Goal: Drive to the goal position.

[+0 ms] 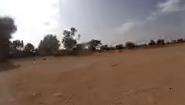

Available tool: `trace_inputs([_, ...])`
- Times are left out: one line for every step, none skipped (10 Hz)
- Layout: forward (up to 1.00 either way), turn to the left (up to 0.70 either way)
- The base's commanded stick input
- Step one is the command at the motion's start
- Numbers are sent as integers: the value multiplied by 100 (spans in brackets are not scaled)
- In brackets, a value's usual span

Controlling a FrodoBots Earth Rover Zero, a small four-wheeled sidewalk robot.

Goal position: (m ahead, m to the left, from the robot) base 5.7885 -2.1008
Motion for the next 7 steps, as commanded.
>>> trace_inputs([100,0])
trace_inputs([100,0])
trace_inputs([100,0])
trace_inputs([100,0])
trace_inputs([100,0])
trace_inputs([100,0])
trace_inputs([100,0])
